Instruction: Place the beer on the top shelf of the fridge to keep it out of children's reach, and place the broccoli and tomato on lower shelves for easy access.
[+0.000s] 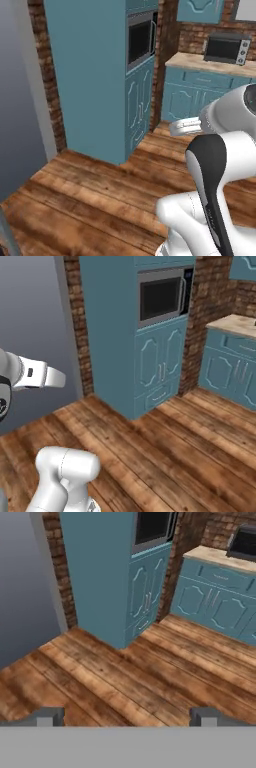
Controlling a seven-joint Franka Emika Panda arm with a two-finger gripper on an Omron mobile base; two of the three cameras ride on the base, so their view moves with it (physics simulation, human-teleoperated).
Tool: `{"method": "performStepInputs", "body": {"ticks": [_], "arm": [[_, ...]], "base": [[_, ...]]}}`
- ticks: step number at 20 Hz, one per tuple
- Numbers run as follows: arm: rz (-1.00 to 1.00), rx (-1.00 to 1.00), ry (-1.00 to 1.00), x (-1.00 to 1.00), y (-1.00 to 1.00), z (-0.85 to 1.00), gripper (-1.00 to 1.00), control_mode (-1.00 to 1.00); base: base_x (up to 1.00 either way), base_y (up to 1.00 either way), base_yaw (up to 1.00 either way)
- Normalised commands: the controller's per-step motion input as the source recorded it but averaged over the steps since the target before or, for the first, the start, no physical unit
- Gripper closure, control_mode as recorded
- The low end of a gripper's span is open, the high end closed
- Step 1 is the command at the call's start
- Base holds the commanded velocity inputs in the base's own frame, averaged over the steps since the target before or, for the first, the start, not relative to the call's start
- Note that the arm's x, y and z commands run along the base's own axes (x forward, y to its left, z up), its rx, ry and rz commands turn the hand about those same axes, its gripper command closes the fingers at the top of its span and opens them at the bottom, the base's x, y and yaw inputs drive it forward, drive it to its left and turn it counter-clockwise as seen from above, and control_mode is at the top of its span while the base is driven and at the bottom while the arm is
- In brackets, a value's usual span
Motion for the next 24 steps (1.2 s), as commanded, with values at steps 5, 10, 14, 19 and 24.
{"method": "performStepInputs", "body": {"ticks": [5, 10, 14, 19, 24], "arm": [[0.00, 0.00, 0.00, 0.00, 0.00, 0.00, -1.00, 1.00], [0.00, 0.00, 0.00, 0.00, 0.00, 0.00, -1.00, 1.00], [0.00, 0.00, 0.00, 0.00, 0.00, 0.00, -1.00, 1.00], [0.00, 0.00, 0.00, 0.00, 0.00, 0.00, -1.00, 1.00], [0.00, 0.00, 0.00, 0.00, 0.00, 0.00, -1.00, 1.00]], "base": [[0.39, -0.45, -0.51], [0.43, -0.29, -0.54], [0.45, -0.26, -0.57], [0.41, -0.20, -0.61], [0.42, -0.07, -0.60]]}}
